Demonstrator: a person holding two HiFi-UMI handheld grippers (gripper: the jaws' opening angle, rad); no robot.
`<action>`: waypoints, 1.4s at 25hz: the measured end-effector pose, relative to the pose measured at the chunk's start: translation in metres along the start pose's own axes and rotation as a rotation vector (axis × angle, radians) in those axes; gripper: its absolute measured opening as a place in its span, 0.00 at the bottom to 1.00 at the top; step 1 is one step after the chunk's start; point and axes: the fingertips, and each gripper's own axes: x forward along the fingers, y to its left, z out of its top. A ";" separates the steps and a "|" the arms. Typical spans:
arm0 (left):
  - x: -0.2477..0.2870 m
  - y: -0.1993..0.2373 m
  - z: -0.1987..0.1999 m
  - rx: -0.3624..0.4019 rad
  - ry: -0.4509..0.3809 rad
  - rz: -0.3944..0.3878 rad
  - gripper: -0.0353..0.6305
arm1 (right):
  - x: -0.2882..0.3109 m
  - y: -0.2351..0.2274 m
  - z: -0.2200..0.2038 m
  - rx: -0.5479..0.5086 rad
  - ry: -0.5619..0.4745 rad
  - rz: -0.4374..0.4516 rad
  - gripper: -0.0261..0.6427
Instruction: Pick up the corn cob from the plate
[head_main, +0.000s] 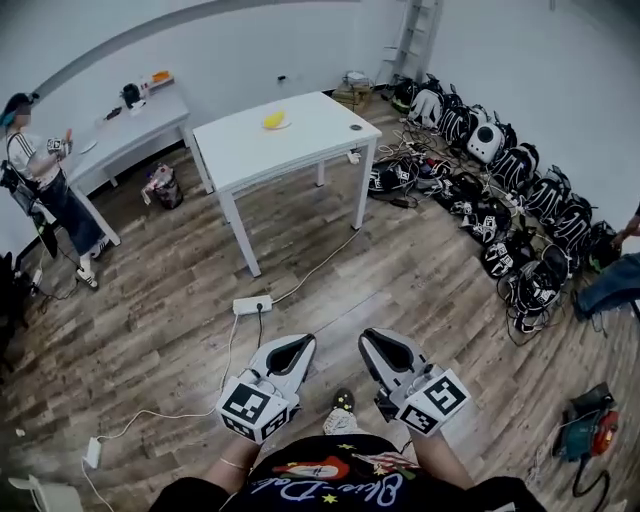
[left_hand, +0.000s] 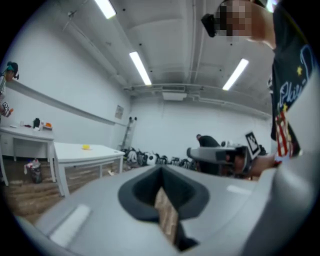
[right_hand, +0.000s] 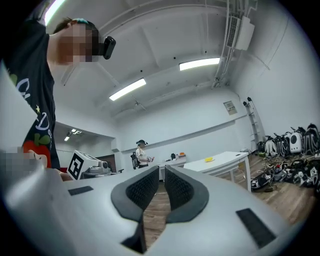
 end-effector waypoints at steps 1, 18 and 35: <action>0.021 0.013 0.007 -0.002 -0.005 0.007 0.05 | 0.014 -0.020 0.009 0.002 -0.005 0.016 0.07; 0.252 0.237 0.039 -0.032 -0.006 0.067 0.05 | 0.233 -0.238 0.029 0.072 0.026 0.203 0.07; 0.450 0.537 0.093 -0.020 0.004 0.166 0.05 | 0.541 -0.456 0.063 0.112 0.013 0.317 0.07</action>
